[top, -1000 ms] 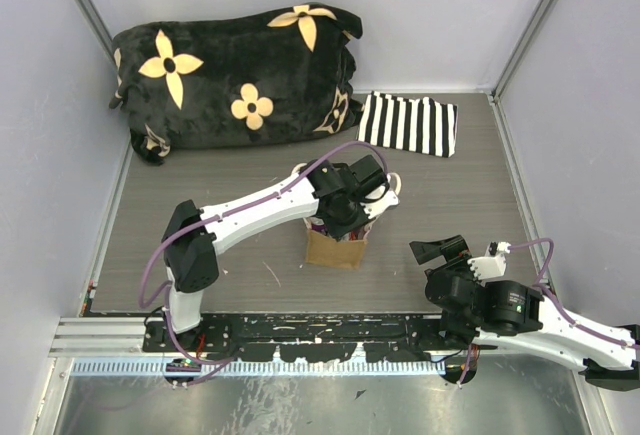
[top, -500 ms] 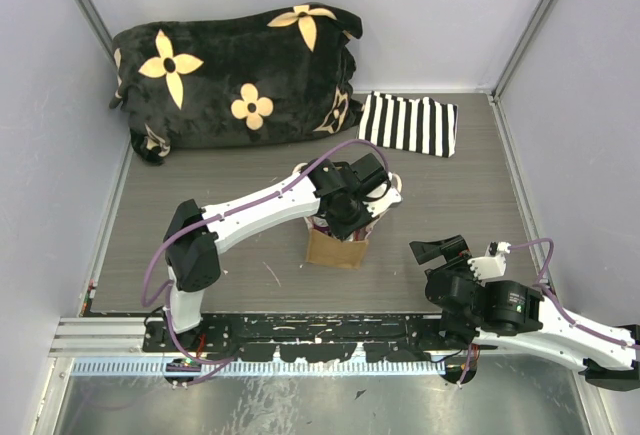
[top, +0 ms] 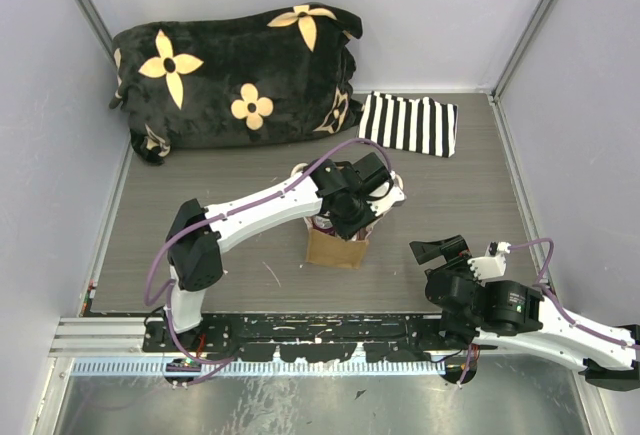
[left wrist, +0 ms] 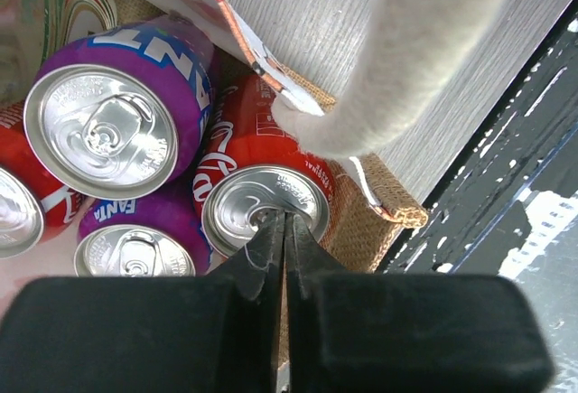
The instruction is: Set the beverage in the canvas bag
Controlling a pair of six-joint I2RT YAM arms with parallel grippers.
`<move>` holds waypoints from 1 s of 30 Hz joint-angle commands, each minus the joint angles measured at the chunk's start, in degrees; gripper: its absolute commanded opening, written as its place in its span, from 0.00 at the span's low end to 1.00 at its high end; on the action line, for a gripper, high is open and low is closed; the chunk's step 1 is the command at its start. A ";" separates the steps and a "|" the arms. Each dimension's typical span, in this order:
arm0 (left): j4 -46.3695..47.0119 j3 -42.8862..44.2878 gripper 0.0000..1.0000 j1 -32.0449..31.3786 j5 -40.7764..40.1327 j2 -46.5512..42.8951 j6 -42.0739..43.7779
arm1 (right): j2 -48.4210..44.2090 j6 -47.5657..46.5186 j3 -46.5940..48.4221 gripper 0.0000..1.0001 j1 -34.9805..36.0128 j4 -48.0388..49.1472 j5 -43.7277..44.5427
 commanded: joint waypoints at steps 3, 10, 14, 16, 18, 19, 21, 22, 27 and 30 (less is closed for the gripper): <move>0.45 0.76 0.38 -0.73 -2.75 -1.77 1.03 | 0.86 0.19 1.30 1.00 0.19 -5.13 -2.06; 2.17 1.36 0.81 -0.15 -5.98 -10.52 3.79 | 4.69 -5.78 6.57 1.00 0.19 -5.10 2.43; 3.42 3.34 0.89 2.58 -6.64 -13.88 4.04 | 11.96 -10.53 15.32 1.00 0.25 -8.19 8.05; 3.34 4.56 0.93 4.88 -6.09 -14.90 3.52 | 16.03 -14.23 19.87 1.00 0.25 -8.15 11.16; 2.93 5.89 0.95 8.15 -4.85 -15.68 2.39 | 20.33 -19.17 24.15 1.00 0.23 -6.29 14.25; 2.86 6.31 0.97 10.07 -4.12 -16.18 1.68 | 22.53 -22.56 26.11 1.00 0.21 -4.47 15.57; 2.83 6.82 0.99 13.68 -2.98 -17.06 0.51 | 27.22 -29.95 30.35 1.00 0.25 0.82 17.84; 2.94 6.78 0.98 15.41 -2.48 -17.50 -0.27 | 29.39 -33.80 32.05 1.00 0.26 3.42 18.69; 4.04 4.49 0.98 22.37 0.04 -20.74 -2.46 | 38.94 -61.48 39.23 1.00 -0.61 23.61 16.25; 5.35 2.51 0.98 24.75 0.58 -22.52 -3.10 | 44.52 -73.79 41.66 1.00 -7.71 35.90 3.29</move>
